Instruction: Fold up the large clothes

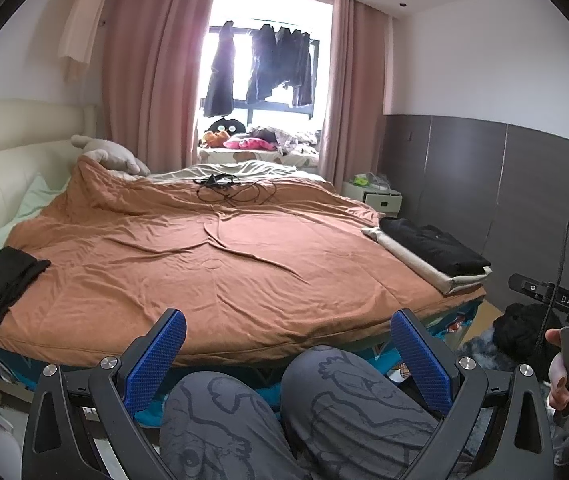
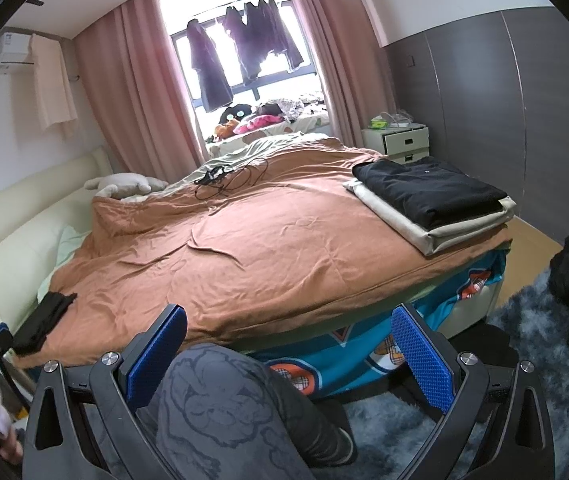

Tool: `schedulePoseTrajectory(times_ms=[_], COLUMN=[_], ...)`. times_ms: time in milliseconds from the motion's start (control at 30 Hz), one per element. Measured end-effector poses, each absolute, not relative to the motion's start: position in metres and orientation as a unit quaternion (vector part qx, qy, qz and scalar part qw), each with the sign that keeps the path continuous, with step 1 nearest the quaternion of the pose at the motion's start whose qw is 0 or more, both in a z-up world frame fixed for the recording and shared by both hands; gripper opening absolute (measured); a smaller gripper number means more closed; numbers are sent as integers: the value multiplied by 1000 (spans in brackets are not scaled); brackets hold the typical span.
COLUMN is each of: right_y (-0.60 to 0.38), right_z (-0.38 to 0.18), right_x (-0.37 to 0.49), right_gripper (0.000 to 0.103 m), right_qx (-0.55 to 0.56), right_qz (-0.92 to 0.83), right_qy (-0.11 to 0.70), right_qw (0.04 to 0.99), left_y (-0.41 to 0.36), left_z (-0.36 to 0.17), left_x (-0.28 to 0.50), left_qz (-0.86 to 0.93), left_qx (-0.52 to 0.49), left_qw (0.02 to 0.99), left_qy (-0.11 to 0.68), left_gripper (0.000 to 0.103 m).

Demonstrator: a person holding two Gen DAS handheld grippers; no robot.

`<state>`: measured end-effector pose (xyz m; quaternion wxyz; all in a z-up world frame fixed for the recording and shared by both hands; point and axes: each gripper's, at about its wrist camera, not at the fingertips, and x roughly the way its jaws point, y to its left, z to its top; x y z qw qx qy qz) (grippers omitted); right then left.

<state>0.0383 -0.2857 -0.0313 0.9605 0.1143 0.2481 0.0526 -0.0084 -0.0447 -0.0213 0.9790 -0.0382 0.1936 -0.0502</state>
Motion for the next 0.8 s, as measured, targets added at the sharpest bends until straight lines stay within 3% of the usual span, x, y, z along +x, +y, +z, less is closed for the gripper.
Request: schedulePoseTrajectory(times_ms=[800], right_y=[-295], right_z=[-34], right_x=[31], right_gripper=[103], right_qx=[110], right_qz=[59], right_qy=[248], right_qw=[961], left_y=[-51], left_z=[-18], left_x=[-22], left_qz=[-47], left_qx=[-40], left_qw=[980], left_qy=[188], left_gripper=[103])
